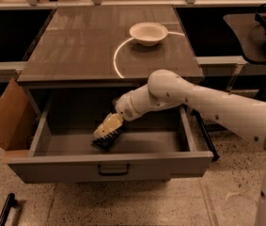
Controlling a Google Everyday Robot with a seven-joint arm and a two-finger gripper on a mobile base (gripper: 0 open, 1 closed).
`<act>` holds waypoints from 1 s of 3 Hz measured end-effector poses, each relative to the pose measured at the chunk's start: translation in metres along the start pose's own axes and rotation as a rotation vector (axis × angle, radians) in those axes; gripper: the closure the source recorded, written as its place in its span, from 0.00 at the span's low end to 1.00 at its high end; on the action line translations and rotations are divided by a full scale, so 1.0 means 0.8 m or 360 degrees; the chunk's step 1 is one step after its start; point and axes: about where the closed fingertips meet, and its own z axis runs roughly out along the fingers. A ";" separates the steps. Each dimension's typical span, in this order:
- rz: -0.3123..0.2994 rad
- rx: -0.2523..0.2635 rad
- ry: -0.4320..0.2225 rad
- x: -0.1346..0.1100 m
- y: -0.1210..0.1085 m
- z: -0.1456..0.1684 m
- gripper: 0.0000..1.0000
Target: Place rxbar blueberry into top drawer
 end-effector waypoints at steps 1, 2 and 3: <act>-0.0002 0.0030 -0.0065 -0.002 0.002 -0.006 0.00; 0.0035 0.0099 -0.0117 0.005 0.017 -0.043 0.00; 0.0121 0.0161 -0.0127 0.025 0.044 -0.097 0.00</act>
Offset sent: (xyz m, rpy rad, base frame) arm -0.0481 -0.0821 0.0398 0.0703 -0.0550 -0.1737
